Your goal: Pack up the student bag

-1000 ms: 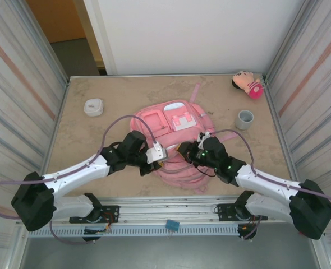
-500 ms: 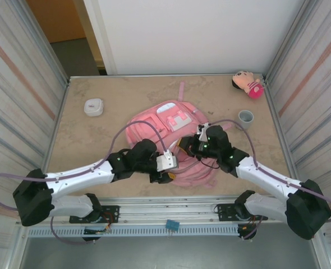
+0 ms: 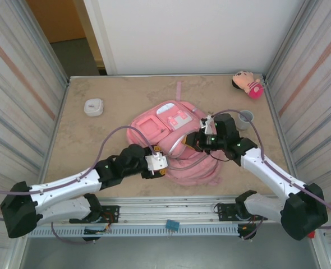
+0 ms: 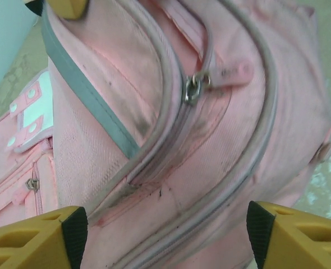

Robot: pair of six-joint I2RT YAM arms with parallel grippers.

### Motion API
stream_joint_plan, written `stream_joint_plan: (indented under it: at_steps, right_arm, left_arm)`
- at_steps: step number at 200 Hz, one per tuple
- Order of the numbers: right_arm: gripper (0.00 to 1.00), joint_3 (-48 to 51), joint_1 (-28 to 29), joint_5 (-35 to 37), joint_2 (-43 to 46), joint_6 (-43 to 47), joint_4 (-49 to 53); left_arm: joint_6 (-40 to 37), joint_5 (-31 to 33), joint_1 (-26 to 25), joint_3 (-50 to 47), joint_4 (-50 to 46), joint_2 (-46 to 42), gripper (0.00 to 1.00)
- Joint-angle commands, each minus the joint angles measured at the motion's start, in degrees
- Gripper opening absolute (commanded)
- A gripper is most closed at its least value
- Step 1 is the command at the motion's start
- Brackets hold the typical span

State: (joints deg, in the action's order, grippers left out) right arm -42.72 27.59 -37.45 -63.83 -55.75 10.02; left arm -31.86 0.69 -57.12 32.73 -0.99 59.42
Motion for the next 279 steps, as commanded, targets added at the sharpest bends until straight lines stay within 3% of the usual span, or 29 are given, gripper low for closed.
stream_joint_plan:
  at_steps: [1, 43, 63, 80, 108, 129, 166, 207, 248, 279]
  right_arm:
    - [0.11, -3.47, -0.33, -5.23, -0.66, 3.99, 0.75]
    - [0.12, -4.21, -0.44, -6.42, -1.64, 3.95, 0.22]
    - [0.12, -4.45, -0.61, -7.14, -2.01, 4.06, 0.44]
    - [0.12, -4.52, -0.61, -7.63, -2.02, 4.07, 0.50]
    - [0.14, -5.10, -0.90, -7.47, -1.51, 5.12, 1.81]
    - [0.27, -6.24, -1.00, -5.56, -0.32, 8.13, 6.14]
    - [0.49, -9.01, 0.17, 4.50, 4.65, 13.14, 19.00]
    - [0.49, -11.35, 9.66, 26.88, 12.22, 14.97, 33.87]
    - [0.48, -6.87, 23.72, 35.21, 13.79, 10.96, 28.84]
    - [0.50, -7.52, 29.06, 41.85, 9.95, 13.52, 24.38]
  left_arm:
    - [-5.71, 0.57, 0.05, -1.37, 7.35, 0.92, 0.76]
    - [-6.98, -2.11, 0.51, -1.07, 15.08, 5.77, 0.74]
    - [-7.15, -3.81, 1.02, -0.07, 17.31, 7.95, 0.68]
    - [-6.61, -2.88, 1.50, 1.55, 17.10, 10.05, 0.53]
    - [-3.33, -3.98, 4.04, 1.92, 17.67, 12.10, 0.18]
    - [0.95, -8.48, 5.35, 1.80, 17.97, 11.01, 0.03]
    - [6.73, -11.17, 6.38, 2.33, 16.93, 9.27, 0.00]
    - [12.09, -8.86, 7.83, 5.06, 11.32, 8.73, 0.00]
    - [14.23, -11.79, 8.52, 5.59, 9.19, 7.66, 0.00]
    - [14.94, -12.97, 8.59, 5.68, 9.00, 7.09, 0.00]
